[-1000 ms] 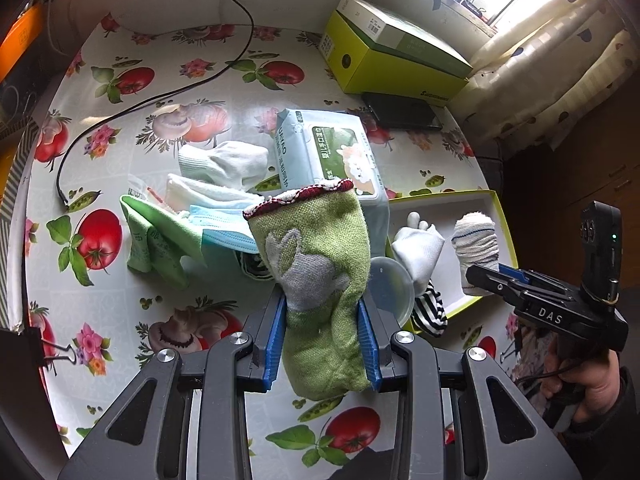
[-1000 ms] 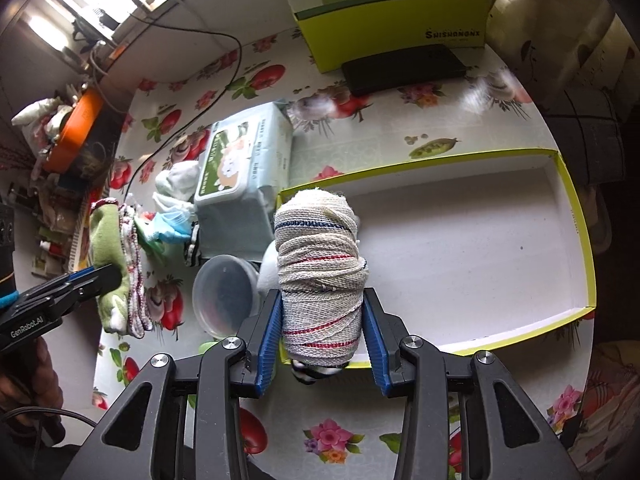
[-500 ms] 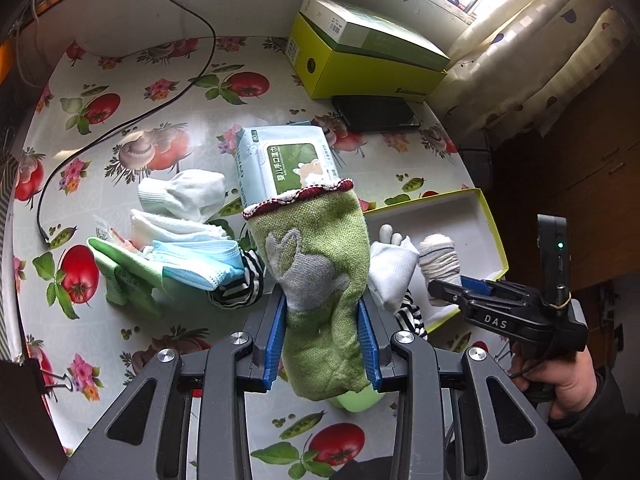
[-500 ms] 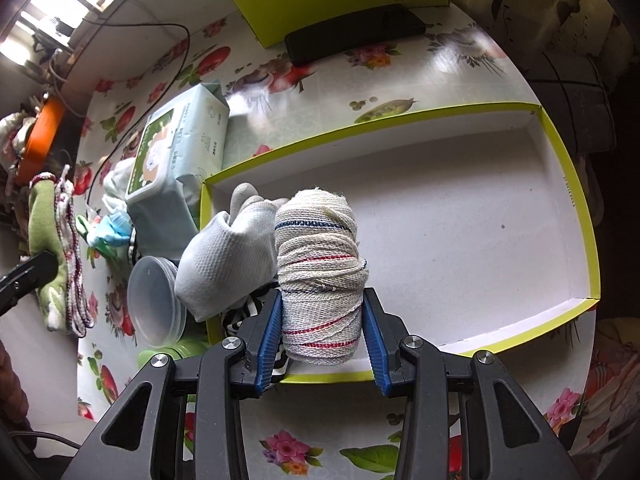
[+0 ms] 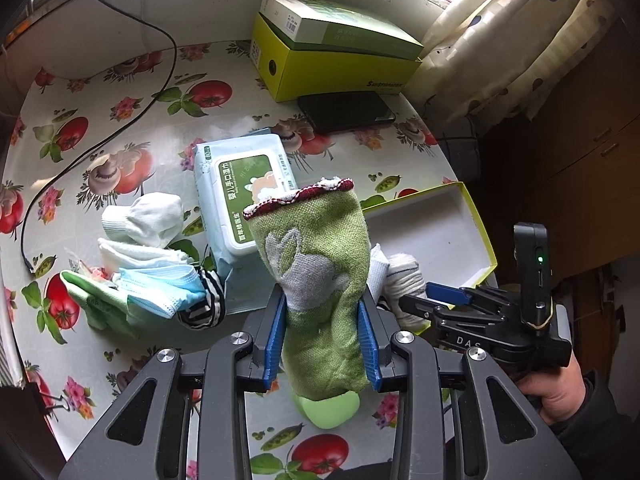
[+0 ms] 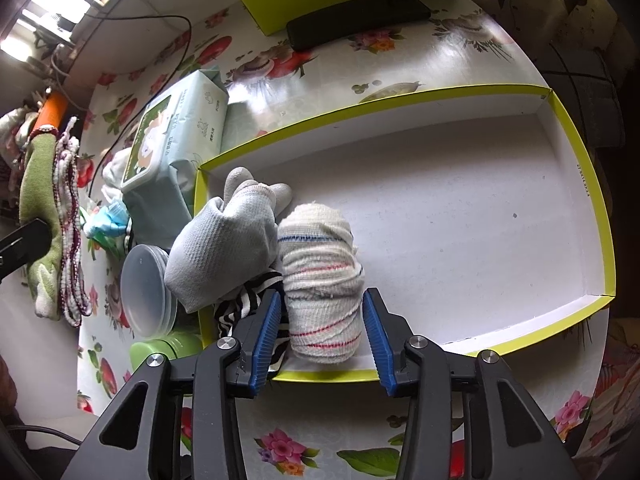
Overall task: Organize soft objects
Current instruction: 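Release the white roll with the right gripper while the left lowers the green sock into the tray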
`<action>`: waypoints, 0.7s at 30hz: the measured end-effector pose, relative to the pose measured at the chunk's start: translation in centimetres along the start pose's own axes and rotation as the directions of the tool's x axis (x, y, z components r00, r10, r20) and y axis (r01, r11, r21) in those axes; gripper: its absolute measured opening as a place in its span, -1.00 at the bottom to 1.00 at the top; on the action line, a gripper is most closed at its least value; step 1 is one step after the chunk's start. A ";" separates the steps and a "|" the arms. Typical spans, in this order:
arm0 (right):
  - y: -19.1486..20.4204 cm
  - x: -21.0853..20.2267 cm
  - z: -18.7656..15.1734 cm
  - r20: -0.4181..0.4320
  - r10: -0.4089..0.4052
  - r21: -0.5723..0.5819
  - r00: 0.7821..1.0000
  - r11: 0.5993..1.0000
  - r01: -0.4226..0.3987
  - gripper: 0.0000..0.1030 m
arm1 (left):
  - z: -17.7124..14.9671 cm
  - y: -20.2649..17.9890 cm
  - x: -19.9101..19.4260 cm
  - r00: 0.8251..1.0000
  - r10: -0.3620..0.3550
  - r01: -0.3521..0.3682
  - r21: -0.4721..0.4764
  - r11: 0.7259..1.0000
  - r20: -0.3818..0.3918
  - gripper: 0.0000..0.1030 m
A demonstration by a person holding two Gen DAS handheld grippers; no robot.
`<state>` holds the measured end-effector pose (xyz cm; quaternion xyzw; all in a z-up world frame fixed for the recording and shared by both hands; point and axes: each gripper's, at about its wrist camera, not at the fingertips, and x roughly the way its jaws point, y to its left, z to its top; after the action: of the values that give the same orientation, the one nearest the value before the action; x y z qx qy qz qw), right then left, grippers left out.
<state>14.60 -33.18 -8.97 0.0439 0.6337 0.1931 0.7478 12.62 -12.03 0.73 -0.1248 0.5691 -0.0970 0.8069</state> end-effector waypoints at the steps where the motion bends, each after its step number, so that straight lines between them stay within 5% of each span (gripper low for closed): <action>1: 0.0 -0.2 -0.1 0.008 0.007 0.001 1.000 1.000 -0.007 -0.14 | 0.2 -0.3 0.1 1.000 -0.003 0.003 0.005 1.000 -0.001 -0.33; 21: -3.0 -3.5 -1.1 0.108 0.050 0.087 0.993 0.994 -0.059 -0.24 | 4.5 -6.8 6.1 0.994 -0.074 0.085 0.132 0.988 -0.083 -0.33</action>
<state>13.85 -37.35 -6.85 0.1052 0.5998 0.1820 0.7721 18.75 -19.90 -1.19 -0.0887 0.5867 -0.1722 0.7863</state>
